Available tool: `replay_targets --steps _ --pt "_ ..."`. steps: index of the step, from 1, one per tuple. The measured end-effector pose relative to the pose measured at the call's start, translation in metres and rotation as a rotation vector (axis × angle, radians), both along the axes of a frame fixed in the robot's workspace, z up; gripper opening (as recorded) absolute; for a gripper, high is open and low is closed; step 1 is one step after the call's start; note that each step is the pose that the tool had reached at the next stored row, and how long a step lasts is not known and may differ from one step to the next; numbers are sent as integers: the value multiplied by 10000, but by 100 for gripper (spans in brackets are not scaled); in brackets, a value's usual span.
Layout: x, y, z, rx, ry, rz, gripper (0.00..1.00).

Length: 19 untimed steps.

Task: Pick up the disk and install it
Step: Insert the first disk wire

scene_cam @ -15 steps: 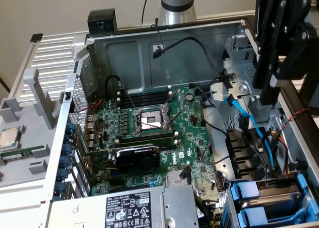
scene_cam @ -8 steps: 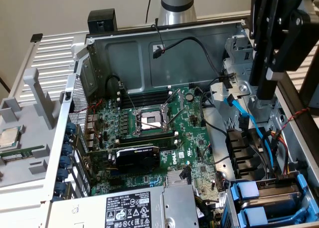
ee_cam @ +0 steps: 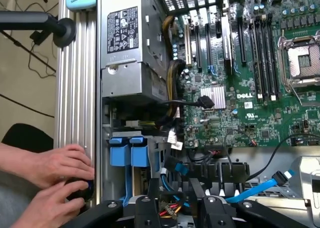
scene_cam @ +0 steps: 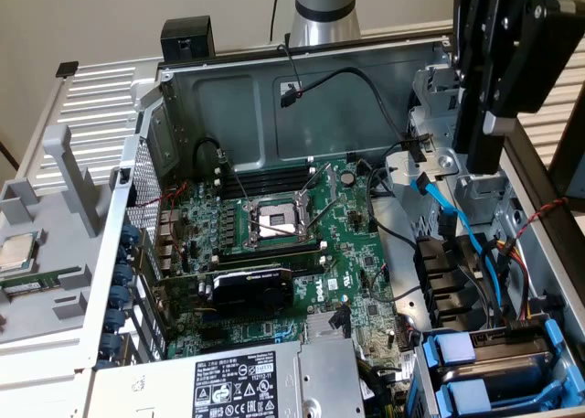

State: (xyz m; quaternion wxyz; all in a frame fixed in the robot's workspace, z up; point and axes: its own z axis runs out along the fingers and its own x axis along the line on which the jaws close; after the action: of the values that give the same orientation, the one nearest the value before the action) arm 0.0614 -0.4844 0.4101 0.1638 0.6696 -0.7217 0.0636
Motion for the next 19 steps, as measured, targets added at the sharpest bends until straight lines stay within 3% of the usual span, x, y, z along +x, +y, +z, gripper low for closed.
replay_targets --steps 5,8,10,13,14,19 --pt "8 116 -32 -187 149 -1 37" --pt "12 177 -48 -335 252 -1 37" --pt "14 209 -53 -479 372 1 37" --pt "20 243 -60 -747 560 -1 37" --pt "29 257 -65 -827 590 -2 37" --pt "80 321 -98 -1070 714 -4 37"
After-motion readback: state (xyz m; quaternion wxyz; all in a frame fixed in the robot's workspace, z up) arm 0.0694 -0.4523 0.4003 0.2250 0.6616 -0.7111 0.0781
